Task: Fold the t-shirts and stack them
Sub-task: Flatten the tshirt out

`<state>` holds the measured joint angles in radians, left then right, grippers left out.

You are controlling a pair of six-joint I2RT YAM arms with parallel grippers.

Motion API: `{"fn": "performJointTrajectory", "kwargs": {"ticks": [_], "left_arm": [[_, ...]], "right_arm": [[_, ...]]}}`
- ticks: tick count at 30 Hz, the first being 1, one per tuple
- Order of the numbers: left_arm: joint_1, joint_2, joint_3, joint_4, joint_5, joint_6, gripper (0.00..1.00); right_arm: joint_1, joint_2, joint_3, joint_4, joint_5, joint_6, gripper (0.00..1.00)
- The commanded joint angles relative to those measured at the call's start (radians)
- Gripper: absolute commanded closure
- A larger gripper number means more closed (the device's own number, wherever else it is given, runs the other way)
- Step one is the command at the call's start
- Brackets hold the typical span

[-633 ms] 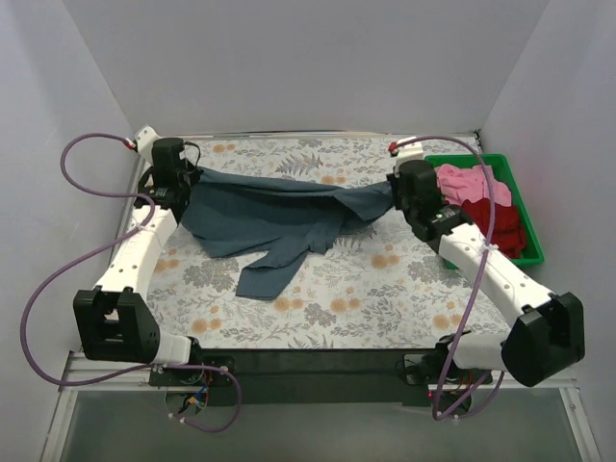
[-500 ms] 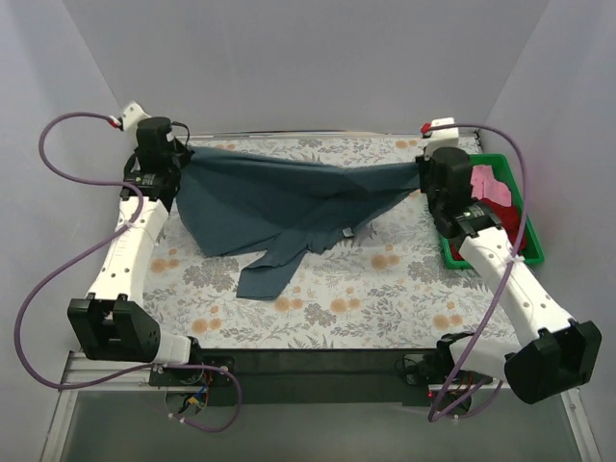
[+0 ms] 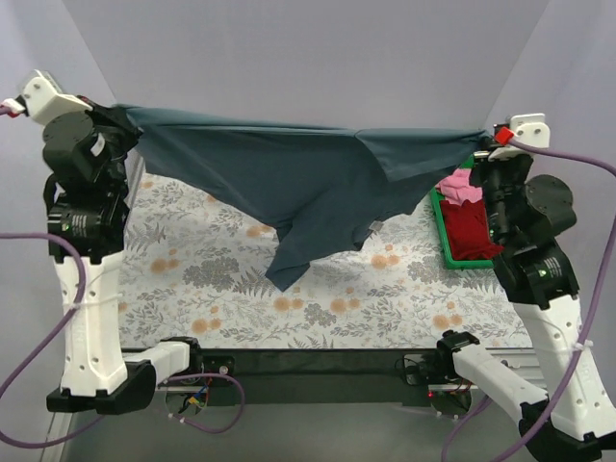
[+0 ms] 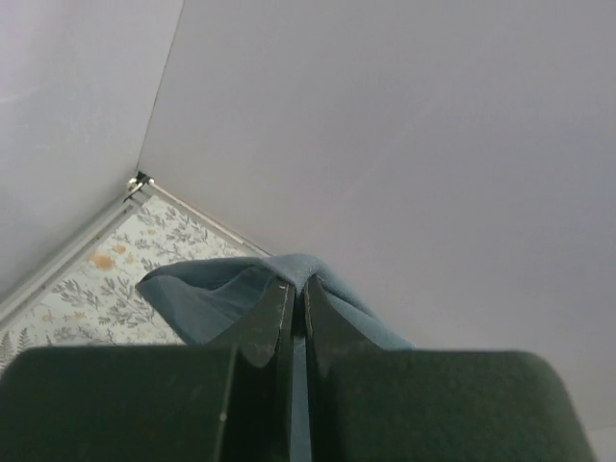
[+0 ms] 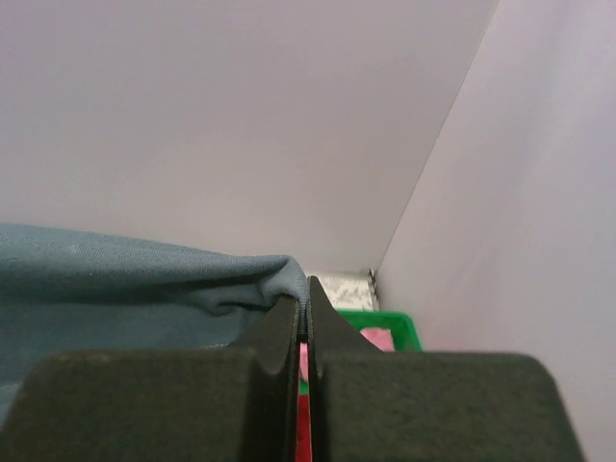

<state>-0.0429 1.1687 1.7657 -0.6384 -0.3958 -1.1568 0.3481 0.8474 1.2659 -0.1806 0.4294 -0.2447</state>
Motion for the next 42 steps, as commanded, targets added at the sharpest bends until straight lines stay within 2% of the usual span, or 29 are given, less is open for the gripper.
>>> {"fn": "performJointTrajectory", "kwargs": {"ticks": [1,6,10,17,20,23,27,32,36,39,42], "left_arm": [[0.02,-0.041,0.115,-0.072,-0.1,0.081,1.0],[0.018,-0.017,0.283,-0.119,-0.022,0.117,1.0],[0.008,0.029,0.337,-0.124,0.043,0.121,1.0],[0.008,0.129,0.209,-0.06,0.043,0.151,1.0],[0.008,0.216,0.154,-0.021,0.016,0.149,1.0],[0.008,0.304,0.066,0.106,-0.008,0.154,1.0],[0.009,0.465,0.02,0.118,0.0,0.125,1.0],[0.011,0.635,-0.107,0.215,-0.02,0.098,1.0],[0.012,0.751,-0.109,0.255,-0.017,0.092,1.0],[0.012,0.851,-0.068,0.272,-0.003,0.101,0.95],[0.012,0.943,0.029,0.267,0.017,0.098,0.77]], "right_arm": [[-0.015,-0.041,0.116,0.004,0.011,-0.071,0.99],[-0.014,-0.019,0.274,-0.054,-0.024,-0.113,0.99],[-0.014,0.03,0.349,-0.076,-0.038,-0.128,0.99],[-0.014,0.182,0.395,-0.065,-0.029,-0.145,0.99],[-0.014,0.3,0.42,-0.047,0.011,-0.149,0.99],[-0.017,0.419,0.408,0.018,0.026,-0.172,0.99],[-0.029,0.577,0.382,0.072,0.025,-0.176,0.99],[-0.064,0.771,0.32,0.159,-0.004,-0.139,0.99],[-0.075,0.912,0.317,0.207,-0.017,-0.131,0.99],[-0.08,1.031,0.377,0.21,0.003,-0.122,0.99],[-0.084,1.151,0.479,0.208,0.08,-0.105,0.97]]}}
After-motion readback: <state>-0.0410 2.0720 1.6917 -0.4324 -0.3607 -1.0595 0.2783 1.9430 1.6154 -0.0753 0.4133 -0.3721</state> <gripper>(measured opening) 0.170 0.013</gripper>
